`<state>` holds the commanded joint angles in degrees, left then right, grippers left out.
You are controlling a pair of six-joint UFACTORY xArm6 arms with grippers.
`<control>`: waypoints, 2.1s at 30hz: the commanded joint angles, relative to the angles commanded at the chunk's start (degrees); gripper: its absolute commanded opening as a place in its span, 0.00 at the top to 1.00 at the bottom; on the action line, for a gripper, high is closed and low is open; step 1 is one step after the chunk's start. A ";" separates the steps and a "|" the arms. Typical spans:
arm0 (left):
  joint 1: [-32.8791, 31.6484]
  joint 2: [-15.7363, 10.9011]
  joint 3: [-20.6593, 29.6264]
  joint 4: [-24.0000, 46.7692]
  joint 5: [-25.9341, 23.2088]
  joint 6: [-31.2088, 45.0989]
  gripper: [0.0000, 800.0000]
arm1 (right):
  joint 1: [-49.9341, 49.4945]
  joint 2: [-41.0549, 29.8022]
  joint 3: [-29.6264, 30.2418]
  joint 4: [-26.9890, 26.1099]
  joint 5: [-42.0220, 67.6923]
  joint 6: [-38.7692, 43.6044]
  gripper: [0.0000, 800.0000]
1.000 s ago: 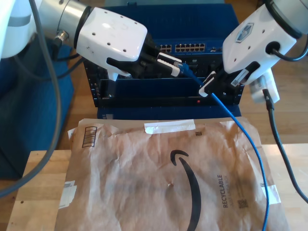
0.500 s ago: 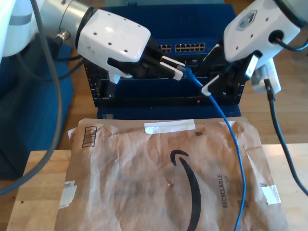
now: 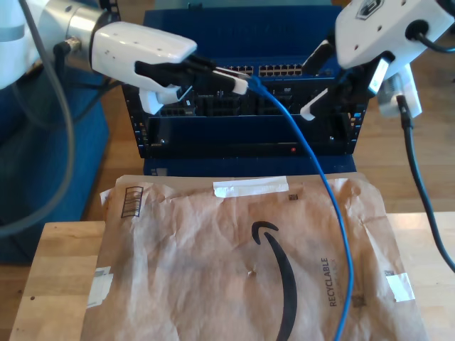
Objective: Grab the cable and plug it in
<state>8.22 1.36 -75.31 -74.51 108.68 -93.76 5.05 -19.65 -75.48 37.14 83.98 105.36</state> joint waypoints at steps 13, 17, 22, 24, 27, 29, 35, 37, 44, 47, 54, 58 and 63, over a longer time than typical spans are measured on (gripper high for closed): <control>0.26 0.53 0.00 -0.18 0.18 -1.49 1.00 | -0.18 -1.85 0.18 0.00 -2.20 -0.26 0.00; 0.26 0.79 -0.09 -1.41 0.35 -2.64 1.00 | 0.09 -1.49 -0.44 0.00 -2.64 0.00 0.01; 0.35 1.41 -0.18 -3.34 2.81 -5.80 1.00 | 0.00 -2.11 -1.49 -0.35 -6.24 -1.49 0.00; 0.35 1.49 -0.18 -3.52 2.81 -5.98 1.00 | 0.26 -3.52 -1.05 -0.35 -7.91 -5.98 0.01; 0.53 1.93 -0.18 -4.04 2.99 -7.56 1.00 | 0.53 -3.96 -0.88 0.00 -8.26 -12.57 0.01; 1.49 3.08 -0.18 -5.63 4.04 -9.58 1.00 | 1.58 -4.66 -0.70 0.00 -8.26 -14.86 0.01; 2.81 5.10 -0.97 -8.62 6.59 -10.81 1.00 | 3.69 -7.65 1.05 0.18 -8.70 -22.86 0.00; 2.81 5.45 -1.05 -9.76 7.47 -10.90 1.00 | 5.36 -8.70 3.16 0.26 -10.64 -23.12 0.00; 2.90 6.68 -1.05 -14.68 12.04 -10.81 1.00 | 9.49 -13.71 10.64 2.02 -21.89 -25.58 0.00; 2.81 7.74 -1.05 -16.44 14.24 -10.81 1.00 | 9.49 -14.95 11.16 4.92 -23.30 -25.85 0.00; 2.81 8.53 -0.97 -17.67 16.35 -10.90 1.00 | 9.58 -19.08 14.15 11.60 -28.13 -31.38 0.00; 2.81 8.53 -0.88 -18.37 16.97 -10.90 1.00 | 9.67 -20.75 16.26 11.52 -31.03 -31.38 0.01; 2.55 8.53 -0.88 -19.52 17.76 -10.90 1.00 | 9.76 -21.10 17.58 11.52 -31.30 -31.74 0.01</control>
<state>10.77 9.89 -76.19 -94.02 126.44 -104.66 14.81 -40.75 -57.90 48.66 52.68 73.63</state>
